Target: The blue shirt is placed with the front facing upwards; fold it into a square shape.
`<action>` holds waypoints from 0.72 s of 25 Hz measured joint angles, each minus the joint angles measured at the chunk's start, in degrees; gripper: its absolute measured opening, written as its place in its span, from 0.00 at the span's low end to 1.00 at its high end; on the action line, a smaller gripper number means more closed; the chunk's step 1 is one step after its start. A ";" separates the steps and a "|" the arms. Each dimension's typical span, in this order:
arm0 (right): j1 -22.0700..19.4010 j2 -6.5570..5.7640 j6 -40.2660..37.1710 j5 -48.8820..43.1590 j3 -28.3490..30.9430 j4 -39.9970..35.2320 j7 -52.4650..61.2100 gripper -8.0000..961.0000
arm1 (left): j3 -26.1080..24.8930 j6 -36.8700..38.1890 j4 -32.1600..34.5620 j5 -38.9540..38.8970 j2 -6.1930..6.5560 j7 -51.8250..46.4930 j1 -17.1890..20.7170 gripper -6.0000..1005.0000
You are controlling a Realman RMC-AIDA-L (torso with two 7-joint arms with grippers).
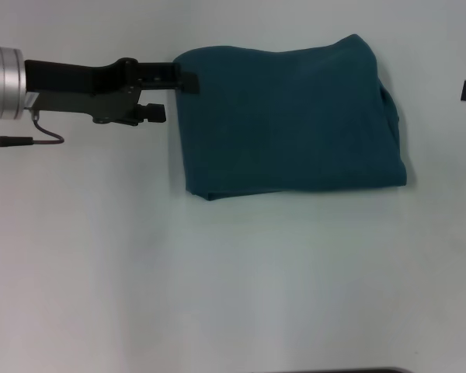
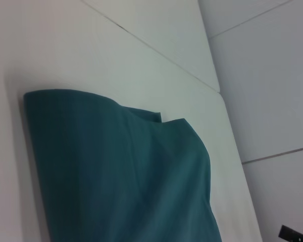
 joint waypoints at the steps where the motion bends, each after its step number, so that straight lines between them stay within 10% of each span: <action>1: 0.73 -0.65 0.42 -1.01 -0.59 -0.10 3.30 0.99 | 0.00 0.09 0.01 0.03 0.05 -0.19 0.00 0.95; 8: 11.36 -7.43 -3.52 -14.20 -4.15 -1.18 18.08 0.98 | 0.23 0.89 0.22 0.17 0.06 -0.88 -0.05 0.95; 18: 15.84 -5.12 -3.85 -19.55 -4.79 -2.68 19.29 0.98 | 3.91 -7.89 4.86 4.87 -1.63 -4.62 -3.48 0.95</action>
